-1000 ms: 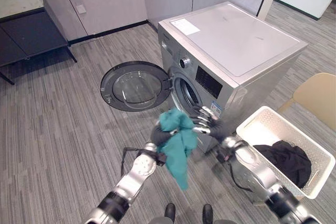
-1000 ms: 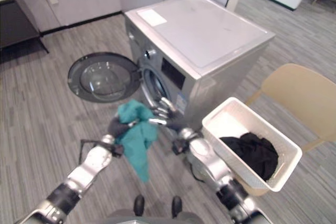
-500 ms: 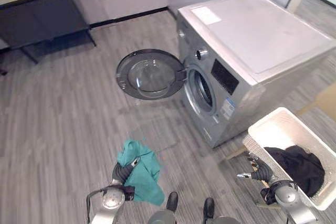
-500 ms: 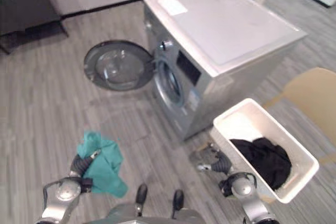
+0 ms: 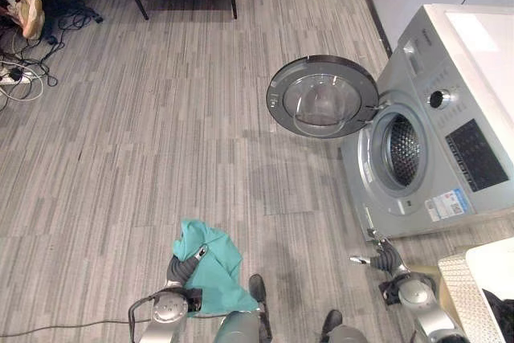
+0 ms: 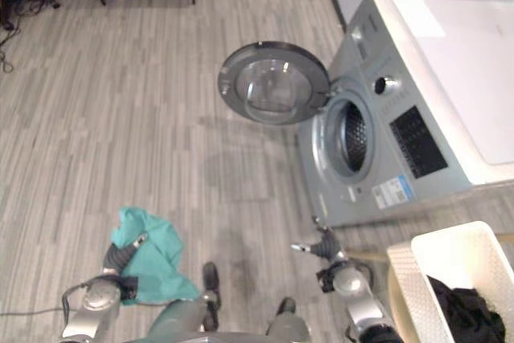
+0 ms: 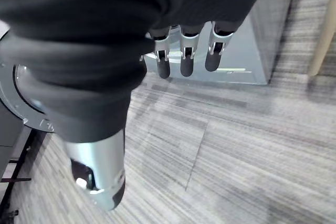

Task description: Grab the laundry basket,head to the washer,open it,put in the laundry and shut it.

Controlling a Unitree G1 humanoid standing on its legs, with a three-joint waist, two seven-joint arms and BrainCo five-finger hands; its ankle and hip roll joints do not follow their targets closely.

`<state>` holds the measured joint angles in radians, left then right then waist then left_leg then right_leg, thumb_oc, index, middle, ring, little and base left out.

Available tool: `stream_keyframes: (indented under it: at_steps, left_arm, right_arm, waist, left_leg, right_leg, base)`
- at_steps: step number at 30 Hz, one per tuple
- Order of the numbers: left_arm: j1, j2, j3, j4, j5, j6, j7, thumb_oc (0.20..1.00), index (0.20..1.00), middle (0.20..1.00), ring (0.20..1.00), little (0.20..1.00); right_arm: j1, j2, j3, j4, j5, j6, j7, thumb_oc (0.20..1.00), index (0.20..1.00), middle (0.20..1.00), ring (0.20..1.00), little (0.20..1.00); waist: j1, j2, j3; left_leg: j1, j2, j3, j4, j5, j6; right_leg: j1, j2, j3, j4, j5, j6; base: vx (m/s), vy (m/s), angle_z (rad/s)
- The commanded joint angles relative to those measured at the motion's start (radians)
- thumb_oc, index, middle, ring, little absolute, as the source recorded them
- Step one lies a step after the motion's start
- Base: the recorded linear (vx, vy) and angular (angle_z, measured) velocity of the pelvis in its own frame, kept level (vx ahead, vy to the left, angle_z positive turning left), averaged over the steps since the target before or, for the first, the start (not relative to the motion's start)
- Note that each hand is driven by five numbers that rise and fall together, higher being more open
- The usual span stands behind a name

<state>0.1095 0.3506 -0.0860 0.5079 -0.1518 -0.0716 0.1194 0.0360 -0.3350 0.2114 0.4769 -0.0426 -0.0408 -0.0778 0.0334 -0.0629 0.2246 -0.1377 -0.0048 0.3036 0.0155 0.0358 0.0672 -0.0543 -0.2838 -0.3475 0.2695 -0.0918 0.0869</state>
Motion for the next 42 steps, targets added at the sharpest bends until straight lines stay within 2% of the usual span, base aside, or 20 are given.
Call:
stream_keyframes:
  at_steps: [1,4,5,8,9,10,11,14,17,18,21,25,29,30,32,33,34,38,41,42]
  left_arm:
    - [-0.027,0.049,0.014,-0.059,0.025,-0.034,0.015,0.2,0.2,0.2,0.2,0.2]
    - [-0.04,0.046,0.005,-0.062,0.023,-0.036,0.016,0.2,0.2,0.2,0.2,0.2]
    - [-0.042,0.04,-0.008,-0.063,0.02,-0.034,0.009,0.2,0.2,0.2,0.2,0.2]
    - [-0.057,0.035,-0.028,-0.042,0.03,-0.03,0.0,0.2,0.2,0.2,0.2,0.2]
    - [-0.057,0.034,-0.029,-0.042,0.03,-0.03,0.0,0.2,0.2,0.2,0.2,0.2]
    - [-0.06,0.032,-0.033,-0.041,0.035,-0.03,-0.002,0.2,0.2,0.2,0.2,0.2]
    - [-0.054,0.03,-0.034,-0.046,0.043,-0.032,-0.011,0.2,0.2,0.2,0.2,0.2]
    - [-0.049,0.03,-0.045,-0.055,0.056,-0.033,-0.026,0.2,0.2,0.2,0.2,0.2]
    - [-0.045,0.025,-0.06,-0.056,0.077,-0.034,-0.043,0.2,0.2,0.2,0.2,0.2]
    - [-0.041,0.022,-0.077,-0.068,0.076,-0.032,-0.054,0.2,0.2,0.2,0.2,0.2]
    - [-0.043,0.015,-0.09,-0.068,0.077,-0.031,-0.056,0.2,0.2,0.2,0.2,0.2]
    - [-0.065,0.005,-0.118,-0.069,0.073,-0.033,-0.056,0.2,0.2,0.2,0.2,0.2]
    - [-0.069,0.008,-0.142,-0.077,0.076,-0.036,-0.056,0.2,0.2,0.2,0.2,0.2]
    - [-0.074,0.006,-0.157,-0.075,0.074,-0.037,-0.051,0.2,0.2,0.2,0.2,0.2]
    - [-0.083,0.007,-0.172,-0.075,0.072,-0.039,-0.048,0.2,0.2,0.2,0.2,0.2]
    - [-0.091,0.011,-0.179,-0.072,0.076,-0.041,-0.044,0.2,0.2,0.2,0.2,0.2]
    - [-0.094,0.014,-0.18,-0.07,0.077,-0.039,-0.043,0.2,0.2,0.2,0.2,0.2]
    - [-0.091,0.016,-0.197,-0.049,0.08,-0.038,-0.06,0.2,0.2,0.2,0.2,0.2]
    - [-0.115,0.035,-0.202,-0.03,0.09,-0.044,-0.055,0.2,0.2,0.2,0.2,0.2]
    - [-0.127,0.053,-0.184,-0.05,0.072,-0.05,-0.037,0.2,0.2,0.2,0.2,0.2]
  right_arm:
    - [-0.02,-0.019,0.016,-0.028,-0.029,-0.02,-0.022,1.0,1.0,1.0,1.0,1.0]
    - [-0.028,-0.021,0.022,-0.036,-0.029,-0.02,-0.022,1.0,1.0,1.0,1.0,1.0]
    - [-0.027,-0.025,0.023,-0.04,-0.024,-0.019,-0.022,1.0,1.0,1.0,1.0,1.0]
    - [-0.017,-0.026,0.021,-0.031,-0.02,-0.013,-0.023,1.0,1.0,1.0,1.0,1.0]
    - [-0.016,-0.027,0.021,-0.031,-0.02,-0.013,-0.023,1.0,1.0,1.0,1.0,1.0]
    - [-0.015,-0.025,0.021,-0.026,-0.022,-0.012,-0.023,1.0,1.0,1.0,1.0,1.0]
    - [-0.014,-0.023,0.024,-0.016,-0.029,-0.013,-0.023,1.0,1.0,1.0,1.0,1.0]
    - [-0.005,-0.022,0.024,-0.011,-0.032,-0.017,-0.021,1.0,1.0,1.0,1.0,1.0]
    - [0.007,-0.032,0.02,0.005,-0.034,-0.026,-0.018,1.0,1.0,1.0,1.0,1.0]
    - [0.002,-0.044,0.019,0.008,-0.031,-0.032,-0.026,1.0,1.0,1.0,1.0,1.0]
    - [-0.002,-0.058,0.015,0.005,-0.024,-0.029,-0.03,1.0,1.0,1.0,1.0,1.0]
    - [-0.006,-0.077,0.008,0.008,-0.016,-0.03,-0.038,1.0,1.0,1.0,1.0,1.0]
    - [-0.005,-0.085,0.007,0.016,-0.008,-0.035,-0.045,1.0,1.0,1.0,1.0,1.0]
    - [-0.01,-0.084,0.016,0.035,-0.008,-0.038,-0.051,1.0,1.0,1.0,1.0,1.0]
    - [-0.022,-0.084,0.025,0.052,-0.007,-0.037,-0.055,1.0,1.0,1.0,1.0,1.0]
    - [-0.032,-0.085,0.032,0.069,-0.004,-0.035,-0.054,1.0,1.0,1.0,1.0,1.0]
    - [-0.035,-0.086,0.032,0.074,-0.003,-0.034,-0.051,1.0,1.0,1.0,1.0,1.0]
    - [-0.033,-0.079,0.041,0.091,-0.017,-0.03,-0.037,1.0,1.0,1.0,1.0,1.0]
    - [-0.05,-0.054,0.06,0.104,-0.019,-0.027,-0.024,1.0,1.0,1.0,1.0,1.0]
    - [-0.084,-0.036,0.08,0.107,-0.03,-0.03,-0.02,1.0,1.0,1.0,1.0,1.0]
  waist:
    - [0.01,-0.02,0.007]
    - [-0.006,-0.002,0.021]
    - [-0.025,0.004,0.038]
    - [-0.051,-0.012,0.05]
    - [-0.052,-0.008,0.053]
    - [-0.054,-0.012,0.056]
    - [-0.044,-0.017,0.048]
    - [-0.048,-0.026,0.04]
    - [-0.068,-0.022,0.012]
    - [-0.075,-0.023,0.013]
    - [-0.07,-0.019,0.02]
    - [-0.064,-0.023,0.035]
    - [-0.057,-0.024,0.039]
    - [-0.043,-0.014,0.049]
    - [-0.033,-0.003,0.058]
    - [-0.026,0.006,0.059]
    - [-0.027,0.013,0.056]
    - [-0.042,0.013,0.035]
    - [-0.054,0.001,0.025]
    - [-0.038,0.002,0.028]
  left_leg:
    - [0.005,0.003,-0.11,0.088,-0.152,-0.029]
    - [0.035,0.006,-0.116,0.073,-0.142,-0.021]
    - [0.091,-0.002,-0.132,0.053,-0.155,-0.019]
    - [0.147,-0.025,-0.162,0.044,-0.186,-0.025]
    - [0.152,-0.022,-0.164,0.045,-0.19,-0.026]
    - [0.163,-0.026,-0.169,0.048,-0.199,-0.028]
    - [0.186,-0.025,-0.17,0.045,-0.225,-0.036]
    - [0.205,-0.031,-0.157,0.047,-0.228,-0.04]
    - [0.222,-0.007,-0.148,0.084,-0.254,-0.078]
    - [0.162,0.037,-0.118,0.268,-0.218,-0.109]
    - [0.11,0.07,-0.111,0.391,-0.175,-0.119]
    - [0.01,0.074,-0.136,0.377,-0.18,-0.098]
    - [-0.037,0.038,-0.211,0.256,-0.135,-0.105]
    - [-0.065,0.006,-0.306,0.158,-0.06,-0.124]
    - [-0.094,-0.018,-0.411,0.105,-0.012,-0.13]
    - [-0.121,-0.054,-0.51,0.08,0.02,-0.135]
    - [-0.131,-0.065,-0.548,0.08,0.028,-0.139]
    - [-0.083,-0.053,-0.517,0.094,-0.005,-0.111]
    - [-0.062,-0.037,-0.391,0.097,-0.041,-0.077]
    - [-0.026,0.004,-0.28,0.084,-0.071,-0.072]
  right_leg:
    - [-0.01,0.091,0.118,0.101,-0.022,0.039]
    - [-0.085,0.136,0.154,0.109,-0.023,0.019]
    - [-0.133,0.166,0.166,0.054,-0.008,0.013]
    - [-0.192,0.176,0.147,-0.104,0.066,0.039]
    - [-0.185,0.179,0.145,-0.105,0.064,0.039]
    - [-0.191,0.179,0.123,-0.138,0.082,0.044]
    - [-0.186,0.17,0.043,-0.183,0.09,0.059]
    - [-0.175,0.157,-0.016,-0.19,0.105,0.045]
    - [-0.138,0.175,0.01,-0.208,0.096,0.024]
    - [-0.092,0.185,0.024,-0.224,0.087,0.0]
    - [-0.061,0.205,0.041,-0.233,0.066,-0.029]
    - [-0.016,0.216,0.096,-0.242,0.027,-0.046]
    - [0.005,0.235,0.154,-0.245,0.013,-0.044]
    - [0.025,0.265,0.211,-0.24,0.001,-0.049]
    - [0.039,0.294,0.276,-0.222,-0.016,-0.05]
    - [0.05,0.32,0.355,-0.2,-0.032,-0.048]
    - [0.05,0.329,0.391,-0.187,-0.036,-0.046]
    - [0.041,0.313,0.483,-0.138,-0.055,-0.03]
    - [-0.003,0.285,0.536,-0.1,-0.044,0.001]
    - [-0.045,0.236,0.415,-0.078,-0.024,0.018]
  base:
    - [0.19,0.231,0.33]
    - [0.15,0.09,0.19]
    - [0.26,0.029,-0.07]
    - [0.33,-0.025,0.13]
    - [0.26,-0.063,0.26]
    - [0.29,-0.105,0.29]
    - [0.22,-0.11,0.27]
    - [0.21,-0.118,-0.04]
    - [0.26,-0.186,0.11]
    - [0.2,-0.174,0.33]
    - [0.12,-0.094,-0.05]
    - [0.16,-0.02,-0.74]
    - [0.18,0.049,-0.68]
    - [0.21,0.06,-1.16]
    - [0.3,0.125,-0.86]
    - [0.32,0.205,-1.05]
    - [0.24,0.174,-1.8]
    - [0.24,0.266,-1.65]
    - [0.13,0.303,-1.77]
    - [0.05,0.208,-1.5]
